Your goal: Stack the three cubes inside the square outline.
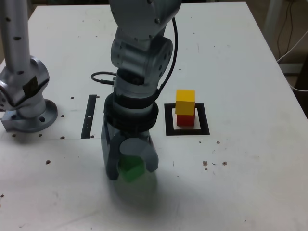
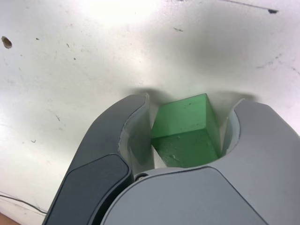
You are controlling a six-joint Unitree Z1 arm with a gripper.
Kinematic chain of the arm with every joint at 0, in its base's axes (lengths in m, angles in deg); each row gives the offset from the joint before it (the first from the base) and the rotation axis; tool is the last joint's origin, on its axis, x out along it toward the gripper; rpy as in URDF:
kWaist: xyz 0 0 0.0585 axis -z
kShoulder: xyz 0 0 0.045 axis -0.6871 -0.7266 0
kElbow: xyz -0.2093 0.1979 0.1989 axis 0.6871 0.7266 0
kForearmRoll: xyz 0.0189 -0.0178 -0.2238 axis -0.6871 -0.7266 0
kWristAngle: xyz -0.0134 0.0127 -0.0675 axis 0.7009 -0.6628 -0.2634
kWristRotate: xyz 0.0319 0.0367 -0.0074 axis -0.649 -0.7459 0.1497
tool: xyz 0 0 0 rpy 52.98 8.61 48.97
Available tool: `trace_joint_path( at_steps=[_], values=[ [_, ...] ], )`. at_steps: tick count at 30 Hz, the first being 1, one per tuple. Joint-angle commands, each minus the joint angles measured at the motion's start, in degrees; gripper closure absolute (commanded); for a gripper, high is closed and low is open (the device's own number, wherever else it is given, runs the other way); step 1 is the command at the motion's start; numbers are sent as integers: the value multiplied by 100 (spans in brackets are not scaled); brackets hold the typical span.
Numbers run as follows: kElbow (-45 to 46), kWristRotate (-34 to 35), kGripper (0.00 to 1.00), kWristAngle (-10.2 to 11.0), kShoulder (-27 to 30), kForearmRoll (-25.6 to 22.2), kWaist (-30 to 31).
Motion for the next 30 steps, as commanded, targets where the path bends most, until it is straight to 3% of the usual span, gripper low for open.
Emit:
trace_joint_path(
  at_steps=[1,6,12,23,30],
  values=[
    [17,-46,70,-5,-114,5,0],
    [-50,-199,70,-37,-66,-238,0],
    [-308,-383,72,1,178,-945,-11],
    [-916,-805,76,315,984,-2230,-306],
    [-1309,-1047,74,672,1479,-2820,-579]
  ],
)
